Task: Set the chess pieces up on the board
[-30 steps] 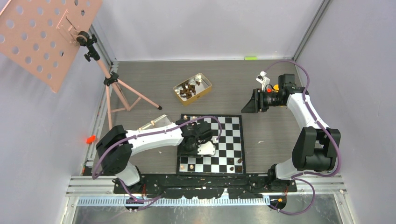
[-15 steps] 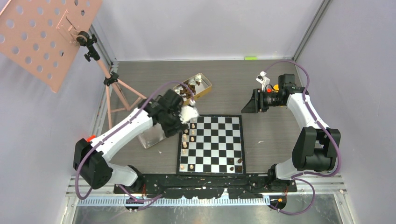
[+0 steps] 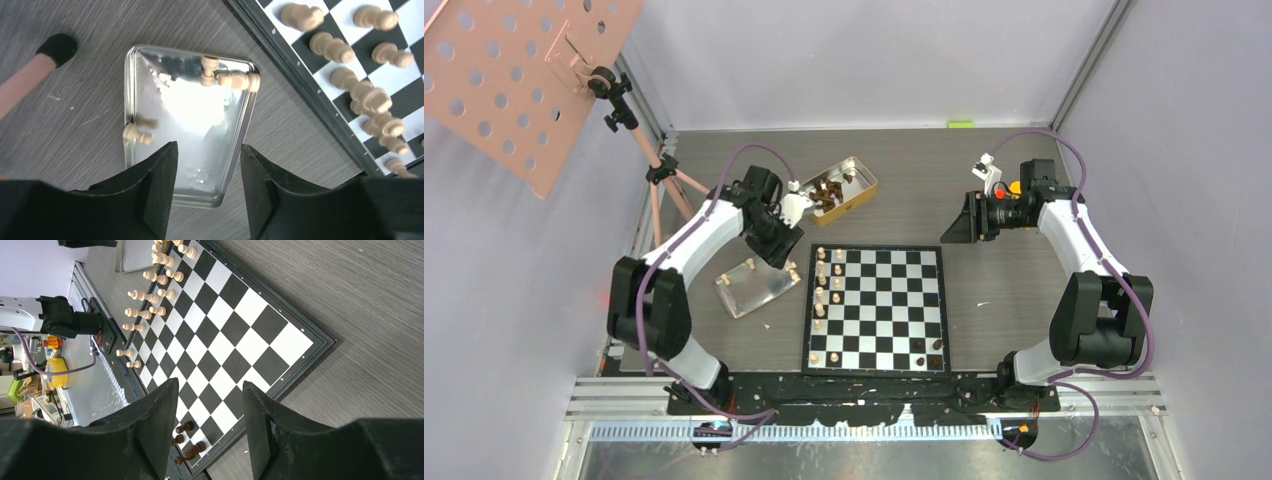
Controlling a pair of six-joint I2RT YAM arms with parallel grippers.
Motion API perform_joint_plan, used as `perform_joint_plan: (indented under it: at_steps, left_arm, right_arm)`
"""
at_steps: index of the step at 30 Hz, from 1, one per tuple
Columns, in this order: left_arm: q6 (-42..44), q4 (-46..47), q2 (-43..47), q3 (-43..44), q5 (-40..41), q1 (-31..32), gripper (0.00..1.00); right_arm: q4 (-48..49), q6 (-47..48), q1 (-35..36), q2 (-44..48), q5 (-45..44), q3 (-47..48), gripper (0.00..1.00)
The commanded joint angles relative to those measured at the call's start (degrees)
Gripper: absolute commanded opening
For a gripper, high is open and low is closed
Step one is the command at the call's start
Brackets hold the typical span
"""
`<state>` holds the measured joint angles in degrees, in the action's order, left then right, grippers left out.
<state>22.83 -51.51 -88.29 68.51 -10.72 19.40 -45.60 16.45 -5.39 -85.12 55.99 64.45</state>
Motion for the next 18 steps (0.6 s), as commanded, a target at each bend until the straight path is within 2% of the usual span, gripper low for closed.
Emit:
perform_joint_plan:
  at_steps: [1, 9, 18]
  left_arm:
    - [-5.5, 4.2, -4.6, 3.8, -5.0, -1.3, 0.5]
    - [-15.2, 7.1, -11.1, 3.7, -5.7, -1.4, 0.51]
    - [-19.6, 8.1, -14.0, 2.5, -5.2, -1.4, 0.51]
  right_arm:
    - [-0.2, 1.3, -0.2, 1.6, 0.1, -0.2, 0.56]
    - [-0.6, 1.7, -0.2, 0.8, -0.4, -0.1, 0.55]
    - [-0.7, 2.0, -0.2, 0.6, -0.5, -0.2, 0.55]
